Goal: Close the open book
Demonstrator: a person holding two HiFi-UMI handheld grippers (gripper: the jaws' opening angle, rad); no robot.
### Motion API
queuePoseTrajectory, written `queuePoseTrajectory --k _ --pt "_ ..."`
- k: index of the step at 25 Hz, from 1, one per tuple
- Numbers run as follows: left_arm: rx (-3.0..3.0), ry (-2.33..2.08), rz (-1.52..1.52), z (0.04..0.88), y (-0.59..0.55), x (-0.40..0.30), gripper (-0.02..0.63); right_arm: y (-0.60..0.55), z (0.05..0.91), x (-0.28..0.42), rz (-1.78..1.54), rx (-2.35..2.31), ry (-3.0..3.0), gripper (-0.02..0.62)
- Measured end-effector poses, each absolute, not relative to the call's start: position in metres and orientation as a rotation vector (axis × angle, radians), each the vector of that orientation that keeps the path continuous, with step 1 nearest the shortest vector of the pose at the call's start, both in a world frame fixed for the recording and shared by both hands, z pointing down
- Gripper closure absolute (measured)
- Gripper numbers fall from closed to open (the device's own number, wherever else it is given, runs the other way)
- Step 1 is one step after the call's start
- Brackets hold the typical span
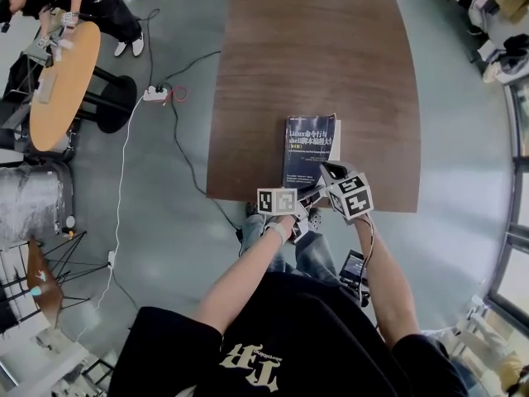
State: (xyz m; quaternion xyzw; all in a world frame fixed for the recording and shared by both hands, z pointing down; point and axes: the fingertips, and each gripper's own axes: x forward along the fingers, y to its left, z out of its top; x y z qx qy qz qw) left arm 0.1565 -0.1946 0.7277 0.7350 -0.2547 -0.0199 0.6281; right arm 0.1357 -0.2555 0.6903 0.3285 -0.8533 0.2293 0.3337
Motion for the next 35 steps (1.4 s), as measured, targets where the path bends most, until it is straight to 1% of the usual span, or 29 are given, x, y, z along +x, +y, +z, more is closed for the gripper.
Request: queuePoseTrajectory --k 2,4,6,16,19,23,27,29,32,35 --pt "1.699 -0.58 -0.015 0.729 -0.192 0.159 0.515 -0.257 0.699 0.137 0.618 0.852 -2.21 0.607" --pt "1.722 -0.573 0.021 0.728 -0.19 0.164 0.488 -0.259 0.705 0.139 0.625 0.845 -2.187 0.607" --pt "1.724 -0.573 0.035 0.729 -0.189 0.166 0.474 -0.258 0.713 0.142 0.635 0.834 -2.166 0.607" --pt "1.701 -0.516 0.044 0.728 -0.17 0.17 0.472 -0.25 0.752 0.162 0.748 0.807 -2.094 0.607" --pt "1.709 -0.547 0.008 0.722 -0.176 0.159 0.472 -0.247 0.764 0.168 0.776 0.799 -2.074 0.608" --pt "1.712 -0.685 -0.038 0.722 -0.199 0.122 0.472 -0.241 0.778 0.176 0.813 0.802 -2.052 0.609" --pt "1.74 -0.786 0.062 0.736 -0.221 0.091 0.473 -0.241 0.781 0.178 0.885 0.831 -2.064 0.608" --pt "1.754 -0.846 0.157 0.747 -0.228 0.077 0.483 -0.241 0.781 0.179 0.902 0.84 -2.067 0.607" --pt "1.743 -0.928 0.243 0.758 -0.237 0.061 0.554 -0.24 0.783 0.178 0.916 0.837 -2.075 0.609" --pt "1.732 -0.943 0.311 0.767 -0.242 0.059 0.569 -0.239 0.784 0.178 0.94 0.829 -2.081 0.609"
